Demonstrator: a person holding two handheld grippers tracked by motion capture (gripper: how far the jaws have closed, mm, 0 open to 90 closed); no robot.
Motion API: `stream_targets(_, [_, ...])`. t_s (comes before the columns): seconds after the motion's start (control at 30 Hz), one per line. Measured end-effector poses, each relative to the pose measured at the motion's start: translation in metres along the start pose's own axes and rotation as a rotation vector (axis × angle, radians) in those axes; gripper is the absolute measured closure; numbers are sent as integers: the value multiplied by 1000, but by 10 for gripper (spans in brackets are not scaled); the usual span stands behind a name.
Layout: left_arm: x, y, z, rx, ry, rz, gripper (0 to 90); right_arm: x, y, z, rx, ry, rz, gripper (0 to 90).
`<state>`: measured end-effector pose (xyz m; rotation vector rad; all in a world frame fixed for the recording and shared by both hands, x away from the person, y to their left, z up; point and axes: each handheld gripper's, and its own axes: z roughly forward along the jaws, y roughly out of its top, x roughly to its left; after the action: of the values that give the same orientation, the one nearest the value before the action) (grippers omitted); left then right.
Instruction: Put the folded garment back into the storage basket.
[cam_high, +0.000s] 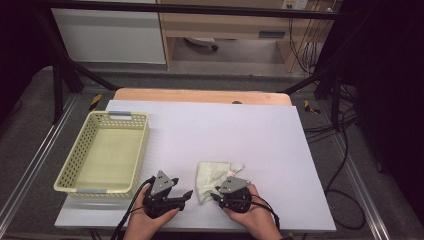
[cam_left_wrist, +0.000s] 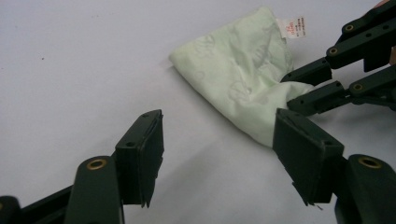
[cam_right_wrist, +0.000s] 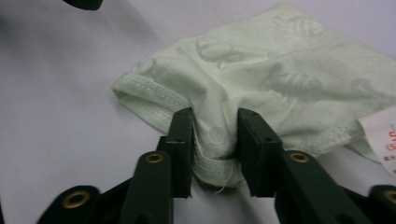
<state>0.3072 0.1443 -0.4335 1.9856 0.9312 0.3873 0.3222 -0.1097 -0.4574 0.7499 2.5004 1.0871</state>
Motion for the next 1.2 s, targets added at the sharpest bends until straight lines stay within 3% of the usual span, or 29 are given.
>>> stream_targets(0.17, [3,4,2,6,1,-14,317,-4,1,-1,8,7,-12,825])
stream_targets(0.4, [7,14,10,8,11,5,320,-1,-4,-12,21,80,32,833])
stream_targets(0.6, [17,31,40,47,25,23,362,0,-6,-14,29,82,40,831])
stream_targets(0.67, [18,35,52,53,12,10,388,0,-6,-13,27,81,35,830])
stream_targets(0.83, [17,38,78,88,15,10,422,1,-6,-13,30,78,31,826])
stream_targets(1.07, [19,36,91,108,-25,-25,453,0,-6,-13,28,80,30,823])
stream_targets(1.13, [18,36,92,110,-31,-25,515,1,-6,-13,31,79,29,821])
stream_targets(1.2, [17,35,91,113,-63,-23,617,1,-6,-13,32,80,30,819])
